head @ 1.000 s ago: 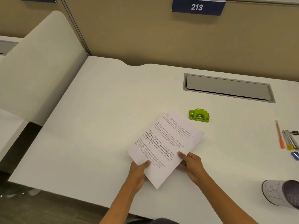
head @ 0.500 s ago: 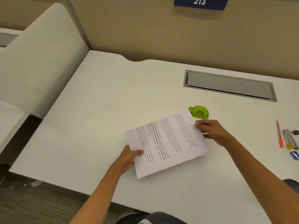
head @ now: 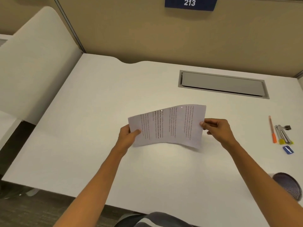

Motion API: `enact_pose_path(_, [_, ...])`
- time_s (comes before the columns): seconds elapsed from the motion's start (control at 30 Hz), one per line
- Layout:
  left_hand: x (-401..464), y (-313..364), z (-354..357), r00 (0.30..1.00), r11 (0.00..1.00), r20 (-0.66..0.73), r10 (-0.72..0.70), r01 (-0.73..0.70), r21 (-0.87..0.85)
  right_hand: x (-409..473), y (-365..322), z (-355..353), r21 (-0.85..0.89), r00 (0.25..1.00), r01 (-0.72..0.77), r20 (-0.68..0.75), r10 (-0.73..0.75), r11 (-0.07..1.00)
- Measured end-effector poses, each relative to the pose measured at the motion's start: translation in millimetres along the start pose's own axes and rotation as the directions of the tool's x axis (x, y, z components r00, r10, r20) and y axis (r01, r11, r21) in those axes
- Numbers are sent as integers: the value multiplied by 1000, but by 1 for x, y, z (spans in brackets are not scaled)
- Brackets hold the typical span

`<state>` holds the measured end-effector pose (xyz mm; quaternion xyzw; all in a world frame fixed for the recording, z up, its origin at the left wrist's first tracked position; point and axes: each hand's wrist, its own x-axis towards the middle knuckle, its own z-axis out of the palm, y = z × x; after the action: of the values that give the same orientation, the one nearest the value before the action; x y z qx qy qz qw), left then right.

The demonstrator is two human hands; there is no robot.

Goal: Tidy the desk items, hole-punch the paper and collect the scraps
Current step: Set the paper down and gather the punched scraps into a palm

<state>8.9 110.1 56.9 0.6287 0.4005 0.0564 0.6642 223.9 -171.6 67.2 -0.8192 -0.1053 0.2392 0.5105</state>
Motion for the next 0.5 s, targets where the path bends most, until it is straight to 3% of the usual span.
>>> enact_pose_path(0.27, [-4, 3, -1, 961, 967, -144, 235, -216, 137, -33, 21, -3, -38, 966, 141, -213, -146, 989])
enact_pose_path(0.37, [-9, -9, -1, 959, 966, -168, 230, -203, 160, -41, 35, 3, -70, 970, 115, -208, -127, 991])
enact_pose_path(0.5, [-16, -5, 1, 940, 963, -224, 257, -231, 136, -47, 35, 7, 13, 959, 128, -258, -121, 992])
